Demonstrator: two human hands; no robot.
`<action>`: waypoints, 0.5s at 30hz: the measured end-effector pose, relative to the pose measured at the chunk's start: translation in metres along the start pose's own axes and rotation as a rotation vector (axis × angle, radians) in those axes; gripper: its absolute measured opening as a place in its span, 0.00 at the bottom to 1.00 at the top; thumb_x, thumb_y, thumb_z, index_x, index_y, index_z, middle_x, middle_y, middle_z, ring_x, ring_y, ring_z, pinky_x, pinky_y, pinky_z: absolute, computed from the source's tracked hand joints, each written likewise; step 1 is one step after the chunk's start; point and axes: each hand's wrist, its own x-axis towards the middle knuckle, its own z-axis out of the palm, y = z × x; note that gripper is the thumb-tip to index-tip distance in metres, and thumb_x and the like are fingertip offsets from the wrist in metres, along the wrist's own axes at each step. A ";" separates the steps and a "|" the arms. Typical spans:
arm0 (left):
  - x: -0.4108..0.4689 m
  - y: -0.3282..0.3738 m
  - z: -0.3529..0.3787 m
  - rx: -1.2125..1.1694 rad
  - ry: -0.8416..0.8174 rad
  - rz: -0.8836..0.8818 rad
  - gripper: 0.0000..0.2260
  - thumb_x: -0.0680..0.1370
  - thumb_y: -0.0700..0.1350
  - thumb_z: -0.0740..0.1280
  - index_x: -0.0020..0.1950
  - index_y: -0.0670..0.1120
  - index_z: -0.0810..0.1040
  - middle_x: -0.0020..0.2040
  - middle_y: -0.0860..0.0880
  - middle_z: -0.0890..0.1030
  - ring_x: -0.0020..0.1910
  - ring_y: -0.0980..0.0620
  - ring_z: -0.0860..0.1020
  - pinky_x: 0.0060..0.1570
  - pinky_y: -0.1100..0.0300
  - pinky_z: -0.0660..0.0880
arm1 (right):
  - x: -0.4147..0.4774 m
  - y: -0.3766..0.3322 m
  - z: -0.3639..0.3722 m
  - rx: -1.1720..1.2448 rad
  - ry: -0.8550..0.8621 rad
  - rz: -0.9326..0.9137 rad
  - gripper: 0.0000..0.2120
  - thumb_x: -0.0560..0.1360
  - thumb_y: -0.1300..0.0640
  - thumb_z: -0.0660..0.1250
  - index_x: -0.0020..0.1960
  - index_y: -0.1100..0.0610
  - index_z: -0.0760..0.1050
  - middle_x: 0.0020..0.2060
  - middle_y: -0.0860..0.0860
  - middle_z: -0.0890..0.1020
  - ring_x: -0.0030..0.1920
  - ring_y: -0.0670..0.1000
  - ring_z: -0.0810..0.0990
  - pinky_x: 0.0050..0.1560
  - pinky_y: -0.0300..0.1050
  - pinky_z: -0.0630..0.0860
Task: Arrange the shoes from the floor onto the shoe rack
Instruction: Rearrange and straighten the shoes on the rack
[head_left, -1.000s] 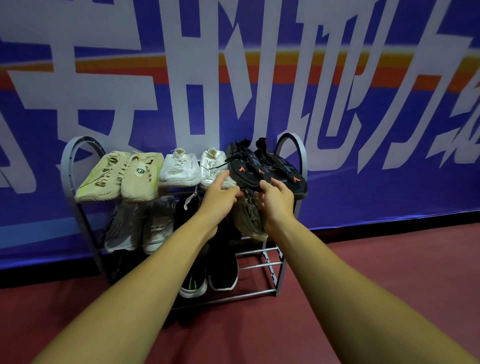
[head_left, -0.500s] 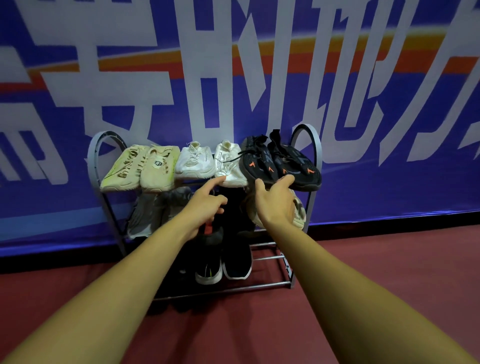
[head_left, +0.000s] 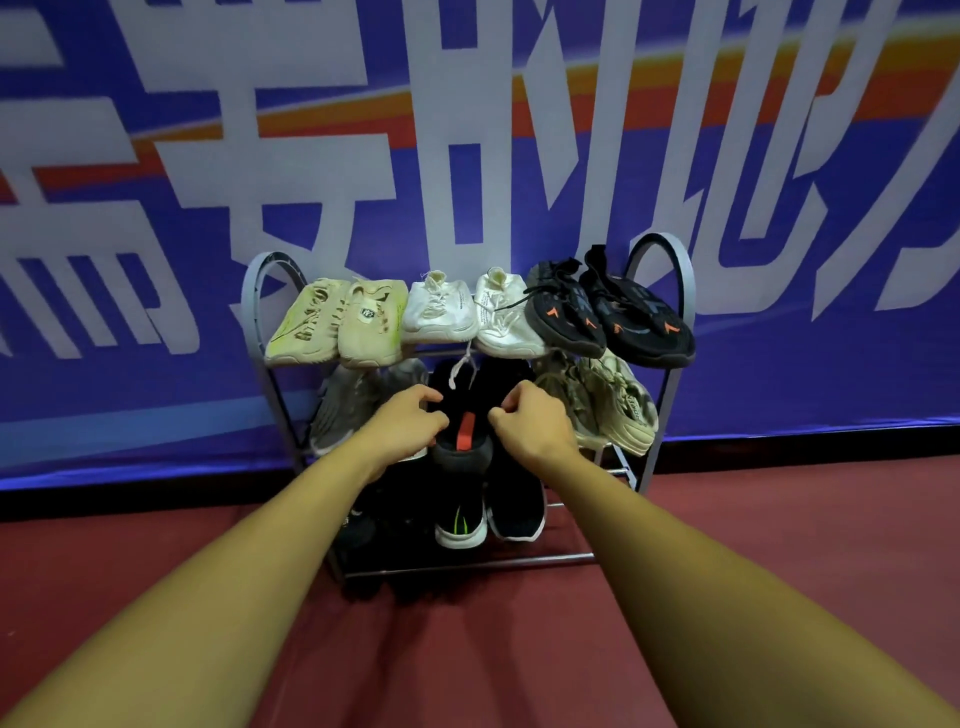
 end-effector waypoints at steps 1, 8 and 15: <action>0.000 -0.004 -0.003 0.031 -0.008 0.007 0.18 0.77 0.42 0.65 0.67 0.46 0.72 0.54 0.45 0.80 0.41 0.51 0.78 0.33 0.62 0.69 | 0.002 -0.001 0.007 -0.008 -0.028 -0.007 0.08 0.73 0.49 0.65 0.49 0.52 0.73 0.51 0.55 0.82 0.53 0.60 0.80 0.52 0.50 0.76; 0.004 -0.038 -0.025 0.114 -0.001 -0.022 0.17 0.76 0.43 0.67 0.65 0.44 0.74 0.42 0.48 0.79 0.42 0.47 0.79 0.52 0.52 0.77 | 0.011 -0.010 0.042 -0.050 -0.107 -0.006 0.07 0.71 0.49 0.66 0.47 0.50 0.75 0.50 0.54 0.83 0.52 0.58 0.80 0.52 0.48 0.77; 0.007 -0.058 -0.041 0.328 -0.029 -0.044 0.18 0.77 0.46 0.65 0.67 0.47 0.73 0.56 0.45 0.81 0.55 0.45 0.78 0.47 0.59 0.68 | 0.019 -0.021 0.071 -0.075 -0.163 -0.030 0.09 0.72 0.47 0.67 0.49 0.49 0.75 0.52 0.55 0.82 0.53 0.58 0.80 0.53 0.49 0.77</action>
